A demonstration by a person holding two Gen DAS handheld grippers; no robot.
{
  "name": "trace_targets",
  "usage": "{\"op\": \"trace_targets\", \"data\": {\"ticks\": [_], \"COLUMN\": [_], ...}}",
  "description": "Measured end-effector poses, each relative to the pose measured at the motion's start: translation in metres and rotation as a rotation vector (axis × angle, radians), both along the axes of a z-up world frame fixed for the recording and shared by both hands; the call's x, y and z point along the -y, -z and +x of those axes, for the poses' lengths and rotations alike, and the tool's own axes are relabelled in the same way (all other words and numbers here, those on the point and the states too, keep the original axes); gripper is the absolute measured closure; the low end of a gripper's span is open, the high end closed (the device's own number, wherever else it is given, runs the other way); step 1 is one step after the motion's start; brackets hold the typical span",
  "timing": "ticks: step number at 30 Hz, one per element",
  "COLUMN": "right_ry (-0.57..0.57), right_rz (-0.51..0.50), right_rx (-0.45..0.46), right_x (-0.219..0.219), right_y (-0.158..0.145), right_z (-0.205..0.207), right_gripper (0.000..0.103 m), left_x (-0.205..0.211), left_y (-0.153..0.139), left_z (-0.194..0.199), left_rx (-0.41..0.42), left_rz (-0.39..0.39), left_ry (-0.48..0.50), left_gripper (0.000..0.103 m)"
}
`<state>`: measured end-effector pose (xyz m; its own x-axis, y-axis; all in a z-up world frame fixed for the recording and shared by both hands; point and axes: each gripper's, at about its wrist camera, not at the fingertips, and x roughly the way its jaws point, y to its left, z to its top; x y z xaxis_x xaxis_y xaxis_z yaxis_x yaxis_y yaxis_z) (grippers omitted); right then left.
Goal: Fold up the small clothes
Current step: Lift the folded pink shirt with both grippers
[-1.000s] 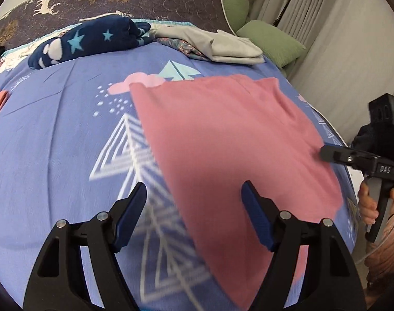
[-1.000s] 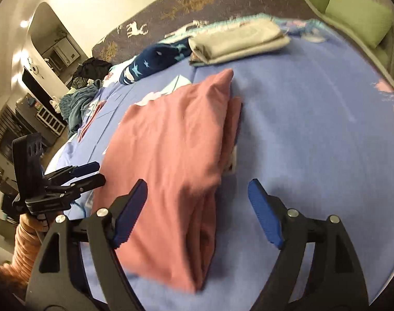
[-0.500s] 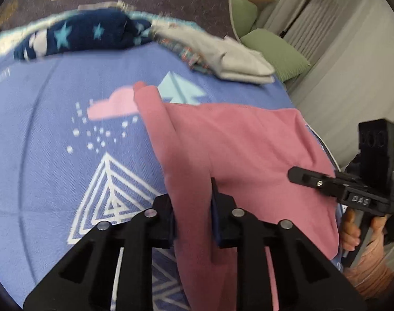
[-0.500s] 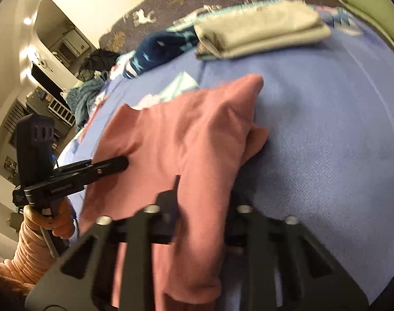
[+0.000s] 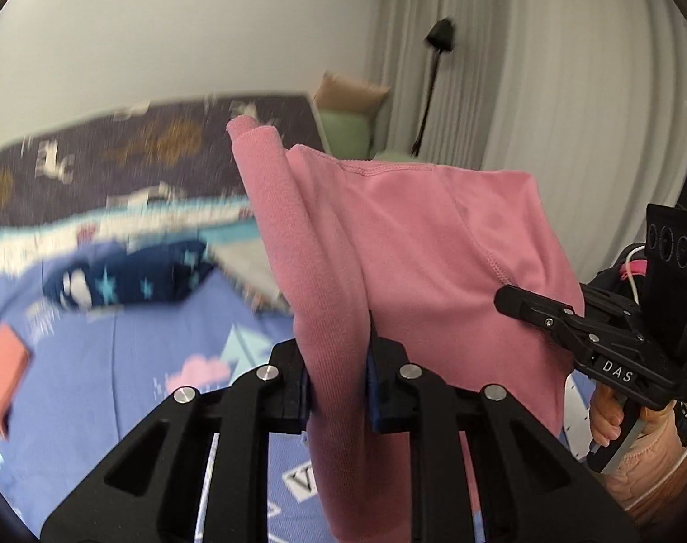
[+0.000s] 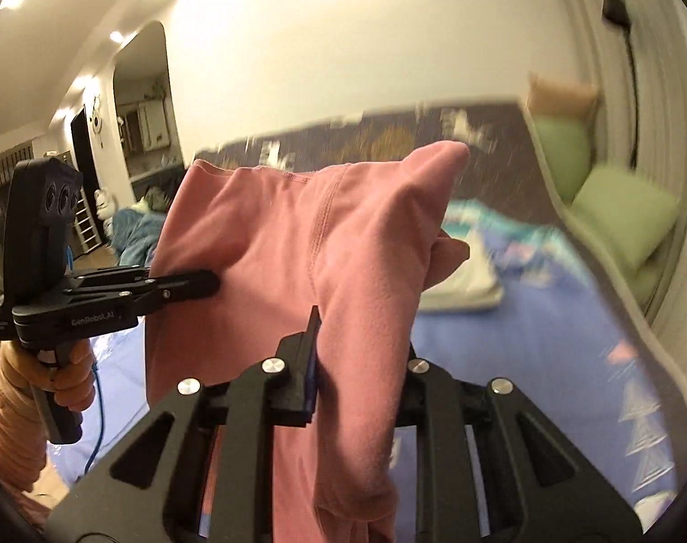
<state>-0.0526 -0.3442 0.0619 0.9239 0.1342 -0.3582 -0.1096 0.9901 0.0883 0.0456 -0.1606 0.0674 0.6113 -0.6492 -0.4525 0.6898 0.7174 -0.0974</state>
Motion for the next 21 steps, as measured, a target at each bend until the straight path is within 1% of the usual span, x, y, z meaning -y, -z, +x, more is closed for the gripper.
{"op": "trace_targets", "data": {"ticks": [3,5,8,11,16,18,21], "right_ry": [0.029,0.043,0.053,0.059,0.085,0.091,0.105], "right_rz": [-0.052,-0.072,-0.080,-0.085,-0.085,-0.069,-0.048], "right_rx": [0.074,0.105,0.127,0.138,0.139,0.137,0.131], "right_x": [0.001,0.006,0.014,0.024,0.043,0.052,0.067], "right_y": [-0.022,-0.033,-0.042,-0.047,-0.055,-0.062,-0.076], "right_z": [-0.012,-0.015,-0.009,0.003,0.051,0.070,0.107], "right_gripper": [0.084,0.084,0.084,0.084,0.084,0.084,0.084], "left_x": [0.011,0.019,0.030,0.040,0.066,0.075,0.092], "left_y": [-0.022,-0.032,-0.043,-0.052,-0.067,-0.071,-0.081], "left_z": [-0.013,-0.014,-0.009,0.008,0.042,0.057,0.081], "left_rx": [0.077,0.106,0.127,0.138,0.188,0.199,0.240], "left_rz": [0.012,0.023,0.041,0.060,0.100,0.114,0.137], "left_ry": [0.009,0.011,0.006,-0.011,-0.056,-0.074,-0.113], "left_gripper": [0.084,0.084,0.084,0.084,0.084,0.084,0.084]}}
